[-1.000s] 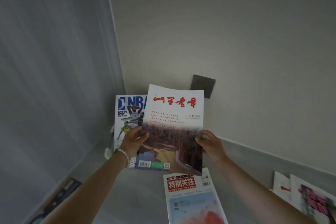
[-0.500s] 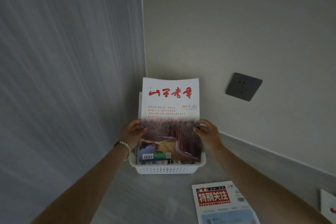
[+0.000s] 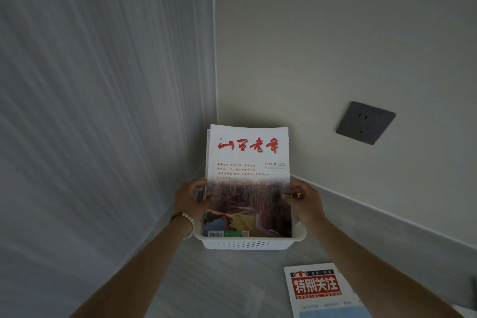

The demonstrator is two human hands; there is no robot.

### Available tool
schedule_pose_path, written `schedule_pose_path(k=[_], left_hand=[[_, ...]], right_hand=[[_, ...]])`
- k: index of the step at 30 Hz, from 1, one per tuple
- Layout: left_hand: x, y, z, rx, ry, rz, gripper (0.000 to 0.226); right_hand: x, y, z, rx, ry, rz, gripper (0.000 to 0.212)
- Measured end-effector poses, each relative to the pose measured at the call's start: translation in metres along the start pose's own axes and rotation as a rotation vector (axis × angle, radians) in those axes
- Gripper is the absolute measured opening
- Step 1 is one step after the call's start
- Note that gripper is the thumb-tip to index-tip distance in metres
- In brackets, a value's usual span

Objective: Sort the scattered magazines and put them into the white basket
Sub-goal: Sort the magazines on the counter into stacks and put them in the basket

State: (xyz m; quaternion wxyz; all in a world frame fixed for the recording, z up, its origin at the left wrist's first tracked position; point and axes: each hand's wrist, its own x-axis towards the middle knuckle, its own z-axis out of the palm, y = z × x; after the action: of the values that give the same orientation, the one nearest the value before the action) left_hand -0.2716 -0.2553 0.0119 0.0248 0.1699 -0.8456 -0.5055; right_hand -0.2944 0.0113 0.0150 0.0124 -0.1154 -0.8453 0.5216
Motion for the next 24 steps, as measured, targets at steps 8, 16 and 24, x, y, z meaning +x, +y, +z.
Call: schedule_pose_path(k=[8,16,24], left_hand=[[-0.021,0.024,0.011,-0.005,0.077,0.047,0.052],[-0.078,0.076,0.066,0.037,-0.087,0.203,0.044],[-0.164,0.132,0.199,0.068,-0.387,0.166,0.050]], right_hand=[[-0.008,-0.001,-0.025,0.070,-0.030,0.090,0.043],[-0.044,0.040,-0.124,0.148,-0.032,0.149,0.056],[-0.105,0.142,-0.287,0.157,0.124,0.286,0.058]])
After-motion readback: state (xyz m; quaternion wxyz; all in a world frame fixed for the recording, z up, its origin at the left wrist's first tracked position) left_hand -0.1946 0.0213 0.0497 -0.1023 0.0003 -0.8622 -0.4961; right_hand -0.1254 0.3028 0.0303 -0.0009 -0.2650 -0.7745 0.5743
